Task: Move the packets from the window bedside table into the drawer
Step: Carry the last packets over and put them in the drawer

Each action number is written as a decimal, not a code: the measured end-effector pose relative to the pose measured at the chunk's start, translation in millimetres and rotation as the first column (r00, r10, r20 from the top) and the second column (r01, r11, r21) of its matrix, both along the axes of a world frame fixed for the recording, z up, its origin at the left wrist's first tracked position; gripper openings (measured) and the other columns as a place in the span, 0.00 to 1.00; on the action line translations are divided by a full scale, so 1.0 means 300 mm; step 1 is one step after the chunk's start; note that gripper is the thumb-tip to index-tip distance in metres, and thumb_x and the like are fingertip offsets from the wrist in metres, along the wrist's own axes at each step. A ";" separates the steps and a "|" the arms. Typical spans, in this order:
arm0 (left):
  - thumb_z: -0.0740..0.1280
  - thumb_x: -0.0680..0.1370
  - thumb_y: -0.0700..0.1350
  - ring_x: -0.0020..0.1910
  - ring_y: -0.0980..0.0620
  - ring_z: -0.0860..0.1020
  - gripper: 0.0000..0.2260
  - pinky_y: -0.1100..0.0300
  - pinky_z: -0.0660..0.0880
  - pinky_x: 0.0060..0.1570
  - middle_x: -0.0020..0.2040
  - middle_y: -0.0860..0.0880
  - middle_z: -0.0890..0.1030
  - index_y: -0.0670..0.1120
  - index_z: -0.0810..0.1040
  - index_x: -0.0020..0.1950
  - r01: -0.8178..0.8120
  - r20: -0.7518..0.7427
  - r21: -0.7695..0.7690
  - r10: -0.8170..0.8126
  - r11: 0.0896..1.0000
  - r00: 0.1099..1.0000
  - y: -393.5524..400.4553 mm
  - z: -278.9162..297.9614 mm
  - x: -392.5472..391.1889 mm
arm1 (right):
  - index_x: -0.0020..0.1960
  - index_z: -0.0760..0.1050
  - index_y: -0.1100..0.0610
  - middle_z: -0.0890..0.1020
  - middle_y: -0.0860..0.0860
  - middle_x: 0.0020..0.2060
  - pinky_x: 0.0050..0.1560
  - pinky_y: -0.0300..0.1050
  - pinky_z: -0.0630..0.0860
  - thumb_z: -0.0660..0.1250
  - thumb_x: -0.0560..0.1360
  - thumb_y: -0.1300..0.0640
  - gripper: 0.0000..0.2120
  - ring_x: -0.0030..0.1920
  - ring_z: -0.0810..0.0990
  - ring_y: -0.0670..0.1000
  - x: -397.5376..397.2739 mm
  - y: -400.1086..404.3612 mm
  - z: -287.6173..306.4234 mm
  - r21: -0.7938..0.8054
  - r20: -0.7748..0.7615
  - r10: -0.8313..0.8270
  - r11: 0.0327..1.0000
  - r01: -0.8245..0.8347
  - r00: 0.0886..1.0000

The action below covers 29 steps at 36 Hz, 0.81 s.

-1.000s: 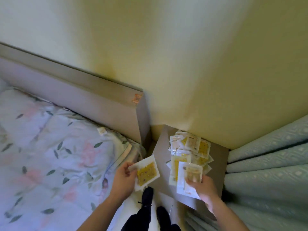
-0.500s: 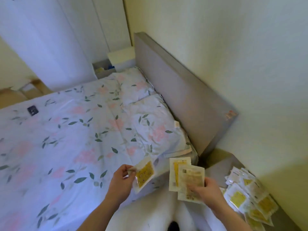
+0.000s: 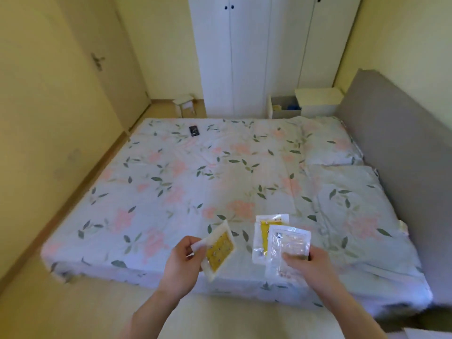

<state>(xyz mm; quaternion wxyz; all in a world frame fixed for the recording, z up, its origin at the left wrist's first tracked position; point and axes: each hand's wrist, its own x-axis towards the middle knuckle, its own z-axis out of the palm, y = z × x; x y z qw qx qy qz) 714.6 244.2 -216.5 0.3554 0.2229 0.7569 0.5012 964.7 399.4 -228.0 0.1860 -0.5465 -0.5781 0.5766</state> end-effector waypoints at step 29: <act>0.66 0.82 0.44 0.49 0.44 0.84 0.05 0.44 0.83 0.51 0.46 0.46 0.86 0.48 0.80 0.48 -0.782 0.012 -0.027 0.783 0.622 0.622 -0.913 0.016 -1.368 | 0.45 0.85 0.56 0.88 0.52 0.41 0.45 0.47 0.80 0.76 0.71 0.63 0.05 0.39 0.84 0.47 -2.126 -0.412 0.049 -0.047 0.043 0.820 0.572 -0.819 0.570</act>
